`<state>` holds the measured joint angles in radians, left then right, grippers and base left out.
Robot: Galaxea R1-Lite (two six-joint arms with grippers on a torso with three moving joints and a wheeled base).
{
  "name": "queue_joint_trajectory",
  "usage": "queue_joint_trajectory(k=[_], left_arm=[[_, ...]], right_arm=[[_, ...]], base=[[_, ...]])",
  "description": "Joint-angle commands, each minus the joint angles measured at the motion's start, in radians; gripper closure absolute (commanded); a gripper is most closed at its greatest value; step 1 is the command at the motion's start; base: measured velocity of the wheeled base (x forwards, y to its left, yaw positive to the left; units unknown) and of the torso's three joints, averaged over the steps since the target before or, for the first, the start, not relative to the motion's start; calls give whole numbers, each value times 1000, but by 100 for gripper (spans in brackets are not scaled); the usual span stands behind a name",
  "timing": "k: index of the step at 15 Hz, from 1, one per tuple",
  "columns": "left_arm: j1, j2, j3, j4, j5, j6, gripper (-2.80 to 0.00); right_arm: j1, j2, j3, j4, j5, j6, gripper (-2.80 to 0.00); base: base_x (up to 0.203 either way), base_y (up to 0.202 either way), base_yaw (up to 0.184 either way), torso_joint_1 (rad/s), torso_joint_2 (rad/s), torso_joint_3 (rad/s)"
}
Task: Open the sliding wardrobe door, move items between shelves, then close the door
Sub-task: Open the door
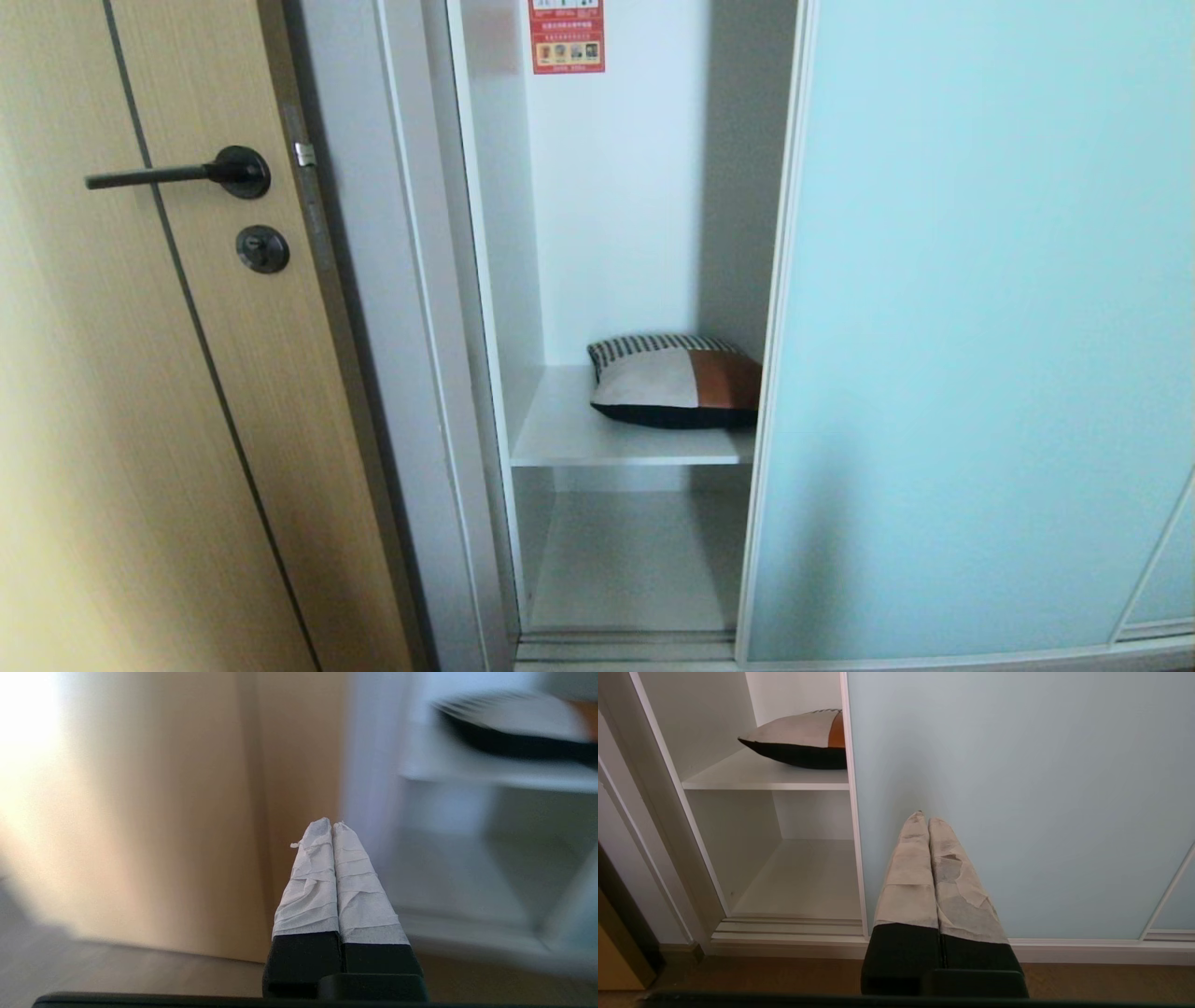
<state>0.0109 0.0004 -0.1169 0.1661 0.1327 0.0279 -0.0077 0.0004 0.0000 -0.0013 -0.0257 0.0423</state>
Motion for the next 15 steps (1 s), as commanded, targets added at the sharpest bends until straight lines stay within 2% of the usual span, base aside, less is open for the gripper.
queue_joint_trajectory(k=[1, 3, 4, 15], left_arm=[[0, 0, 37, -13, -78, -1, 0], [0, -2, 68, -26, -140, -4, 0], [1, 0, 66, -27, -147, -5, 0], [0, -2, 66, -30, -140, -16, 0]], right_arm=[[0, 1, 2, 0, 0, 1, 0], [0, 1, 0, 0, 0, 1, 0], [0, 1, 2, 0, 0, 1, 0], [0, 1, 2, 0, 0, 1, 0]], base=[[0, 0, 0, 0, 0, 0], [0, 0, 0, 0, 0, 0], [0, 0, 0, 0, 0, 0], [0, 0, 0, 0, 0, 0]])
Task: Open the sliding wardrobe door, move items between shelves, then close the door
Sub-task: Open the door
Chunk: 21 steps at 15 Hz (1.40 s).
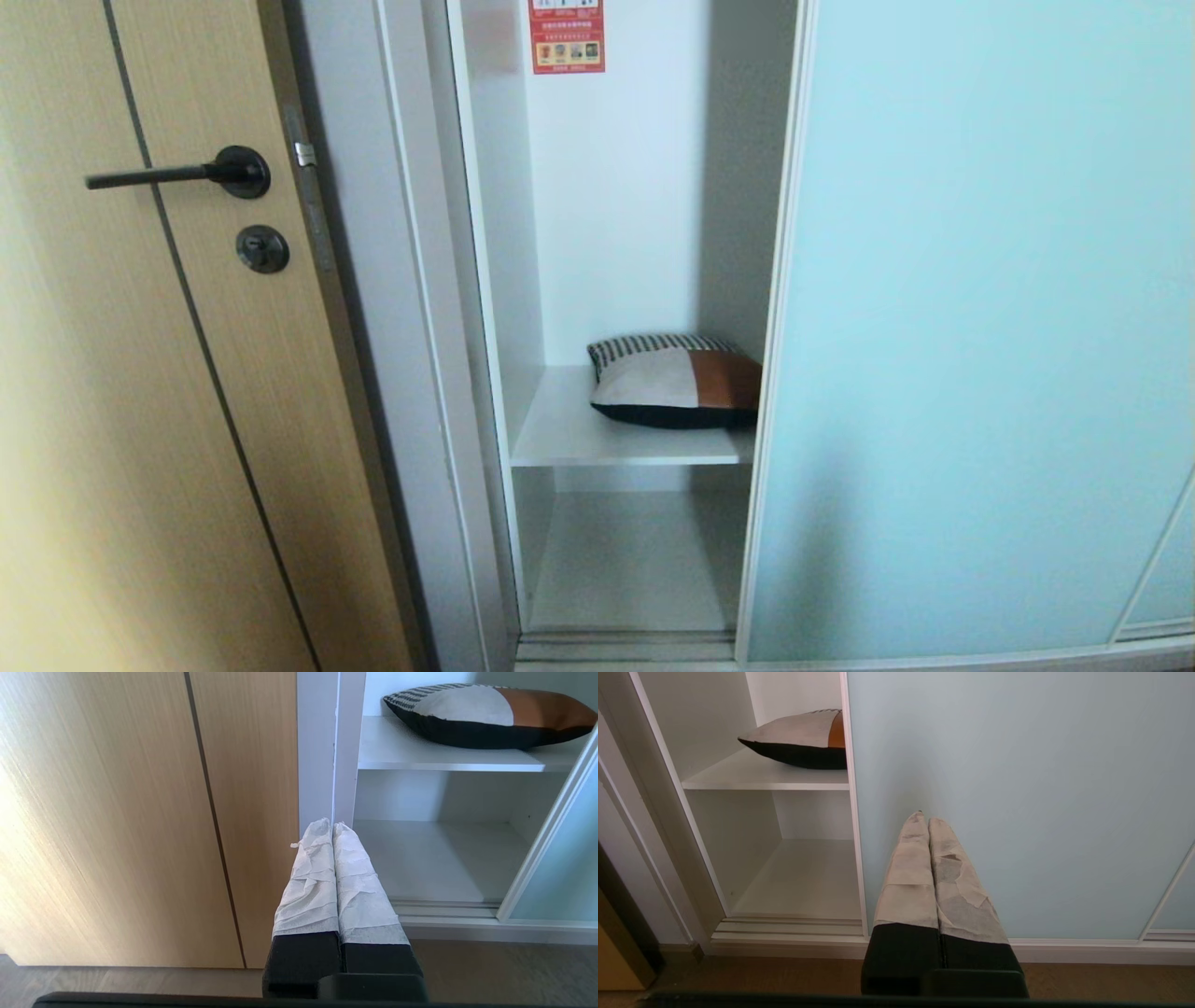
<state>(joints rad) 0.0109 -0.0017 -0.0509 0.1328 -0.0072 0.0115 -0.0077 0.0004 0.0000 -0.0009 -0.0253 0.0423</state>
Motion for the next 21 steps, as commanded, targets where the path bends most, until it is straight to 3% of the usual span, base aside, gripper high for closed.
queue_joint_trajectory(k=[1, 9, 13, 21], left_arm=[[0, 2, 0, 4, 0, 1, 0], [0, 0, 4, -2, 0, 1, 0], [0, 0, 52, -141, 4, -10, 0], [0, 0, 52, -140, 3, -18, 0]], right_arm=[[0, 1, 2, -1, -1, 1, 0], [0, 1, 2, -1, 1, 1, 0], [0, 1, 0, -1, 1, 1, 0], [0, 1, 2, -1, 0, 1, 0]], base=[[0, 0, 0, 0, 0, 0], [0, 0, 0, 0, 0, 0], [0, 0, 0, 0, 0, 0], [0, 0, 0, 0, 0, 0]])
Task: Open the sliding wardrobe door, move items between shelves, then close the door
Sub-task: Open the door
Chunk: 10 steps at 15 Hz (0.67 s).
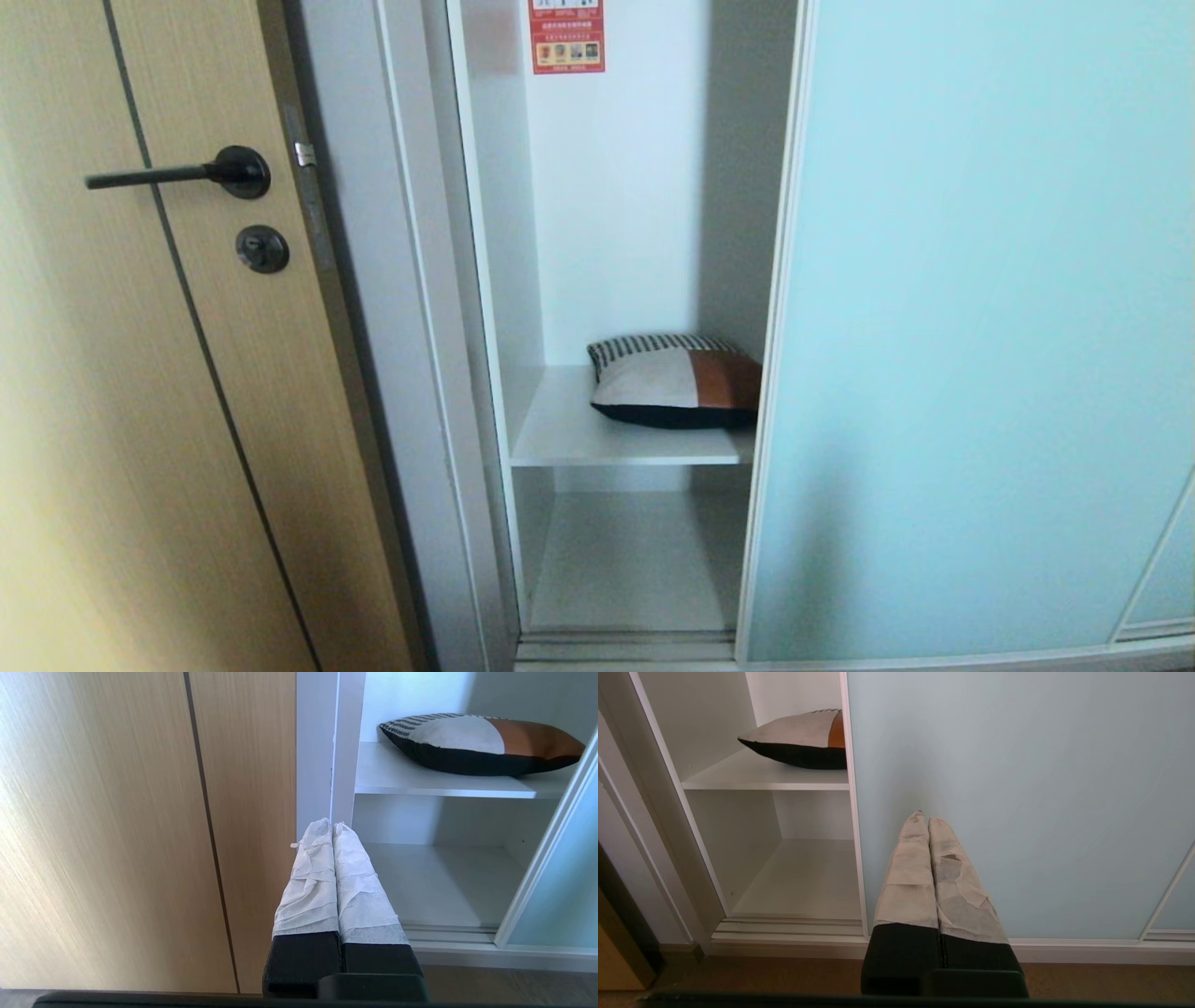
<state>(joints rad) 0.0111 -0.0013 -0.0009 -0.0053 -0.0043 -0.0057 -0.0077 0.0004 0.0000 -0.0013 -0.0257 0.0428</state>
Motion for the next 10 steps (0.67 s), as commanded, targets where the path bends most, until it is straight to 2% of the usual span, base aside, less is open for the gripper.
queue_joint_trajectory(k=[1, 8, 10], left_arm=[[0, 0, 2, -2, 0, 0, 0], [1, 0, 2, -2, 0, 0, 0], [0, 0, 2, -2, 0, 0, 0]], right_arm=[[0, 1, 2, 0, 0, 0, 0], [2, 0, 0, -1, 1, 1, 0], [2, 0, -1, -11, 5, -21, 0]], base=[[0, 0, 0, 0, 0, 0], [0, 0, 0, 0, 0, 0], [0, 0, 0, 0, 0, 0]])
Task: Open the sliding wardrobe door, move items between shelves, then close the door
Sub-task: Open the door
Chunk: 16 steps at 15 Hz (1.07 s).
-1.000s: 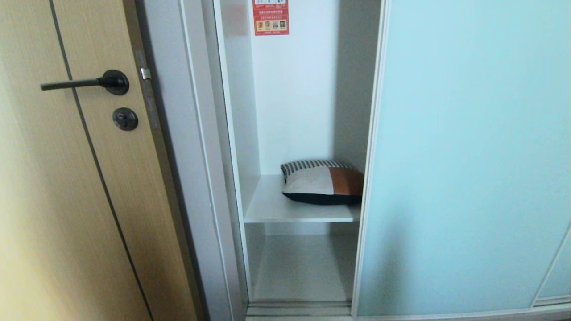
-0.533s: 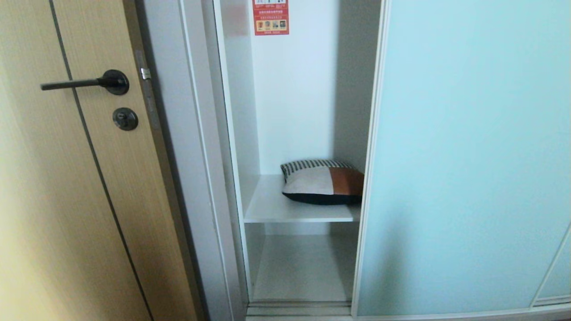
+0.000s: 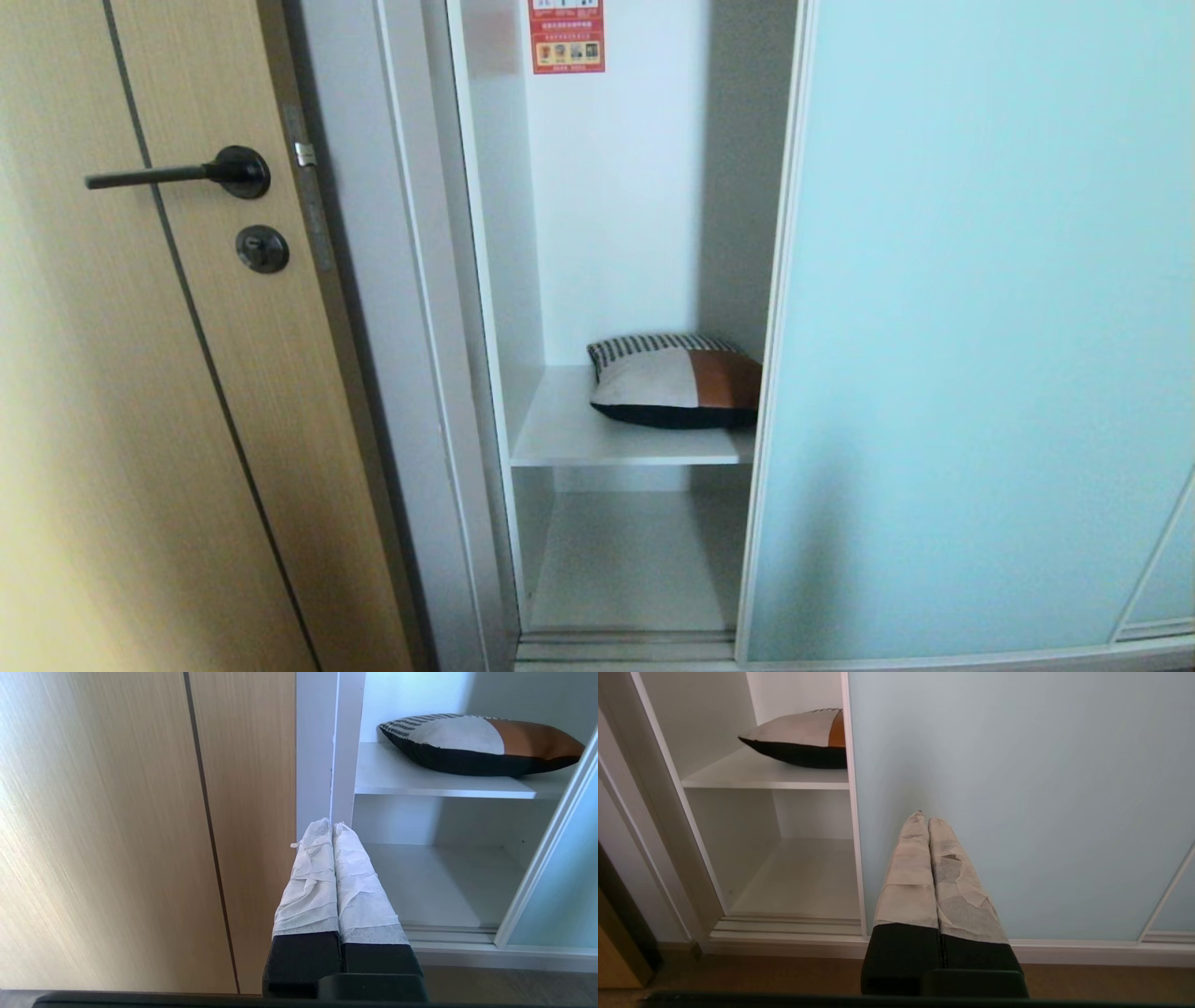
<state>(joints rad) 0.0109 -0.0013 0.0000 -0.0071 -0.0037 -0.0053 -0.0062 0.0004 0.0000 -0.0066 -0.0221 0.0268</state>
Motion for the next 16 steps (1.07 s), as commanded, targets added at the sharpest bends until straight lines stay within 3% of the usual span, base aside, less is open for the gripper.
queue_joint_trajectory(k=[1, 4, 9, 13, 16], left_arm=[[0, 0, 2, -1, -1, -1, 0], [0, 0, 2, -1, 1, -1, 0], [1, 0, 2, -1, -1, -1, 0], [0, 0, 2, 0, -1, -1, 0], [0, 0, 2, -1, -1, -1, 0]], right_arm=[[0, 4, -35, -9, 17, 4, 0], [0, 58, -273, 65, 121, 51, 0], [-4, 437, -569, 103, 317, 141, 0], [20, 838, -695, -70, 406, 176, 0], [137, 1132, -784, -239, 406, 188, 0]], base=[[0, 0, 0, 0, 0, 0], [0, 0, 0, 0, 0, 0], [0, 0, 0, 0, 0, 0], [0, 0, 0, 0, 0, 0], [0, 0, 0, 0, 0, 0]])
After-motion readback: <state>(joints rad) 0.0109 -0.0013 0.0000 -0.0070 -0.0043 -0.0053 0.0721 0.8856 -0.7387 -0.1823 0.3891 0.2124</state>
